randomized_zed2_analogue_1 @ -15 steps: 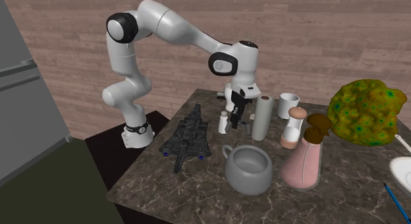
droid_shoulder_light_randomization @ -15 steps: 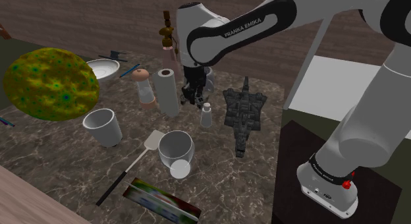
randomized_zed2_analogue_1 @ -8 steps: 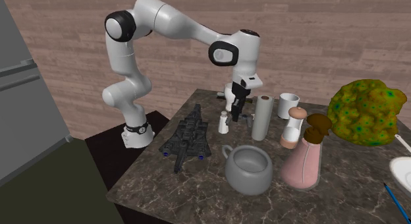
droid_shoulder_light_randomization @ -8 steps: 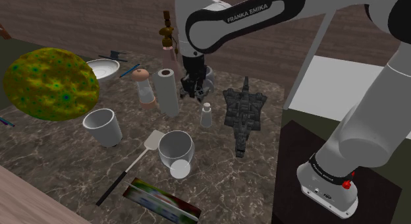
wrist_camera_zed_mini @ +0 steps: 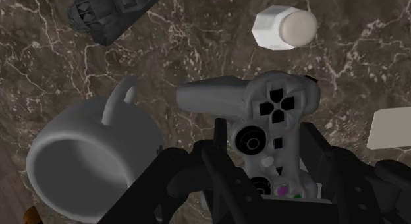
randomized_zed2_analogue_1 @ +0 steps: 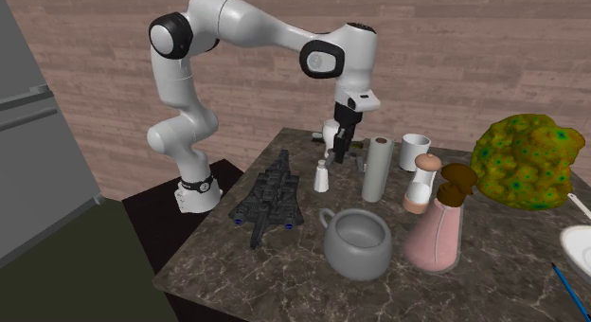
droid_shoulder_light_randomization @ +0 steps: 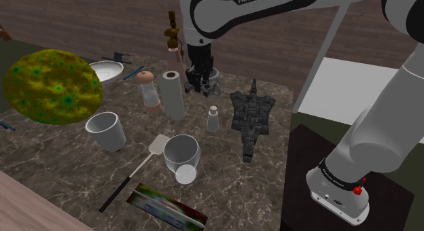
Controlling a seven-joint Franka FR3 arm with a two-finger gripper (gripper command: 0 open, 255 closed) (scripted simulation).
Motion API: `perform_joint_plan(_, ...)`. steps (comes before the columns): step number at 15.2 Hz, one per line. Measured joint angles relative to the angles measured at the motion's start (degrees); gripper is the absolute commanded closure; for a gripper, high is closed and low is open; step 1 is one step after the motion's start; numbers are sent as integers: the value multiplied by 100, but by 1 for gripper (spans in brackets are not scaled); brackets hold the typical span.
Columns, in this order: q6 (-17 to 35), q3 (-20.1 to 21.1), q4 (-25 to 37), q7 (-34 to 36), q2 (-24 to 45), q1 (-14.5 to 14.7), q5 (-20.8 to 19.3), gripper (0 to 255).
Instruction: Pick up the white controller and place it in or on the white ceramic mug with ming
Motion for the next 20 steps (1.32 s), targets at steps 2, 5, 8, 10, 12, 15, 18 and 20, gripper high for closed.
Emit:
perform_joint_plan(2, -147, -1, 145, -5, -2, -1, 2, 255)
perform_joint_plan(5, -382, -1, 361, -10, -22, -1, 9, 255)
perform_joint_plan(8, -513, -63, 583, -132, 72, -66, -23, 255)
perform_joint_plan(10, -592, -167, 799, -340, 216, -178, -67, 255)
perform_joint_plan(12, -646, -269, 997, -550, 364, -291, -108, 255)
perform_joint_plan(15, -780, -404, 1428, -835, 663, -440, -182, 255)
perform_joint_plan(18, -903, -548, 1947, -1148, 1066, -604, -265, 255)
perform_joint_plan(20, -986, -638, 2288, -1369, 1321, -721, -303, 255)
